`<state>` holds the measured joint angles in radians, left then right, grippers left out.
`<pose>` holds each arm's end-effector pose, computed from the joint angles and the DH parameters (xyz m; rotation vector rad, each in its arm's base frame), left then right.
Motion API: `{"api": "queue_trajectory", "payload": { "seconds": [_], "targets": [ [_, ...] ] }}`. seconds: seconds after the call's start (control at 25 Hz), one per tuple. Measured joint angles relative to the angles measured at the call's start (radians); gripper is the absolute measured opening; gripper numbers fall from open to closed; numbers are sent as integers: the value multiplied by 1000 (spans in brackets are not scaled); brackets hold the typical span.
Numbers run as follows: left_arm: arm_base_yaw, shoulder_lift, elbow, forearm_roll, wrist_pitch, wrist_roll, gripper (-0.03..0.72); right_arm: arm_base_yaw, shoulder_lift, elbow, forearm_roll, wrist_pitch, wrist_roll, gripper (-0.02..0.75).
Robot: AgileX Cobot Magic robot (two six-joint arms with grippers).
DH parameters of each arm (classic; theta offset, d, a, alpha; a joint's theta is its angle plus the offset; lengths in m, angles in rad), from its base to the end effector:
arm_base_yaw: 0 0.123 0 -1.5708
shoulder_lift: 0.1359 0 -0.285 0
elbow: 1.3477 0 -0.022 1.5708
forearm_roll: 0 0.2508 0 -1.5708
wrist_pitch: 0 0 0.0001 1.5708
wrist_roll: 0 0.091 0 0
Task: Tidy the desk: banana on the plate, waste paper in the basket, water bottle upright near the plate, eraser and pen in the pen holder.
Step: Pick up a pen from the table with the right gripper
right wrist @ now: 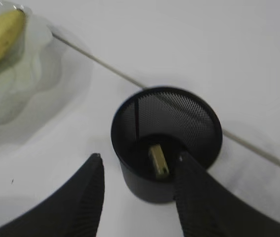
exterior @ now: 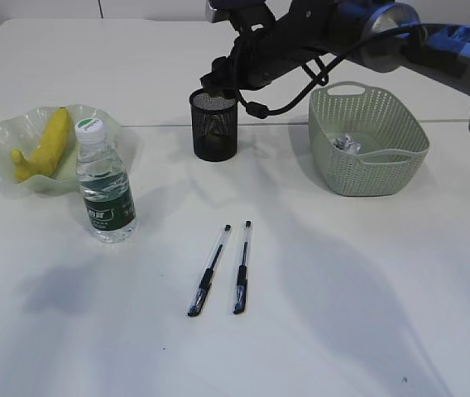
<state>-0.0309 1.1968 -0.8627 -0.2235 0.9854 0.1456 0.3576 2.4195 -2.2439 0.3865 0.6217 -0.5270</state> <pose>0.2113 -0.0234 0.2760 0.1175 2.7792 -0.2617 0.5161 0.2142 0.2249 -0.7405 2.1206 0.3294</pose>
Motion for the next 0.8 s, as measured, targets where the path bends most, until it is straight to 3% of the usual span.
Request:
{"api": "queue_trajectory", "payload": {
  "seconds": [0.08,0.2,0.64,0.8],
  "targets": [
    [0,0,0,0,0,0,514,0,-16,0,-116,66,161,347],
    [0,0,0,0,0,0,514,0,-52,0,-196,152,289,347],
    [0,0,0,-10,0,0,514,0,-185,-13,-274,574,492,347],
    [0,0,0,-10,0,0,514,0,-207,-13,-294,617,527,347]
  ]
}}
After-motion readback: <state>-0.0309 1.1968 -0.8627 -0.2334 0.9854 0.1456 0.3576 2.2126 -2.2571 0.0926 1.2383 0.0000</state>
